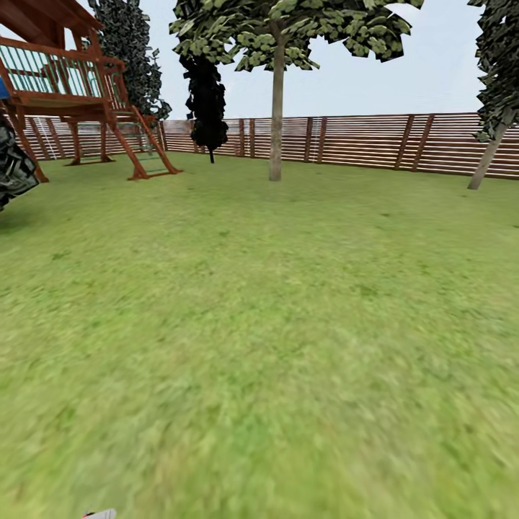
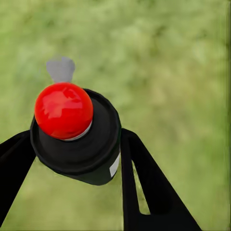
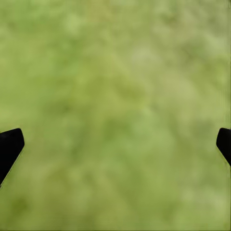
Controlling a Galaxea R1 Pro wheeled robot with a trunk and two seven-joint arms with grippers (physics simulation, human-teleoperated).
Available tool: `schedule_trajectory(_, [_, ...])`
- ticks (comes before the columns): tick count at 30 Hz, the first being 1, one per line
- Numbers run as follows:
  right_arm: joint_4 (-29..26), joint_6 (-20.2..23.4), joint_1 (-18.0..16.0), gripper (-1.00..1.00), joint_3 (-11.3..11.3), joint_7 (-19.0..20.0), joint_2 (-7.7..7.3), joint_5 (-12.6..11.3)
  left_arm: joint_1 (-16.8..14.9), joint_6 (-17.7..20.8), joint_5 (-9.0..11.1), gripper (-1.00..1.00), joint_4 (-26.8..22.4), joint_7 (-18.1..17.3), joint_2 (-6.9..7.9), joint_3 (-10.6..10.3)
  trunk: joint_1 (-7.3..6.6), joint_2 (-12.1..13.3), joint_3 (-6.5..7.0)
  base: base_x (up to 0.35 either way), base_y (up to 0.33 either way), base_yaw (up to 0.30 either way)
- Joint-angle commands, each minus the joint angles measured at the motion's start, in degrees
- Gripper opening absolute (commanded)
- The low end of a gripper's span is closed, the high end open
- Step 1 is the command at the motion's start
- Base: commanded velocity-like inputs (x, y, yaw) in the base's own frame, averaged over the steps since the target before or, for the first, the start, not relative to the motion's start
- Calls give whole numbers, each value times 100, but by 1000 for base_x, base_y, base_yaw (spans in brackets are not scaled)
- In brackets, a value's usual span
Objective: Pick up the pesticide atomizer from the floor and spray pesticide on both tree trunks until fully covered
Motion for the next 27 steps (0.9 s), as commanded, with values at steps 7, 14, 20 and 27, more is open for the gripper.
schedule_trajectory(7, [0, 0, 0, 100, 0, 0, 1, 0, -1, 0, 2, -100, -1, 0, 0, -2, 0, 0, 0, 340, -93, 0])
schedule_trajectory(14, [0, 2, 0, 100, 0, 0, 1, 0, 0, 0, 2, -100, -1, 0, 0, -1, 0, 0, 0, 341, -93, 0])
schedule_trajectory(20, [-1, 0, 0, 100, 0, 0, -1, 0, 0, 0, 2, -100, -1, 0, 0, -2, 0, 0, 0, 340, -93, 0])
schedule_trajectory(27, [0, 0, 0, 100, 0, 0, 2, 0, 1, 0, 0, -100, -1, 0, 0, -2, 0, 0, 0, 341, -93, 0])
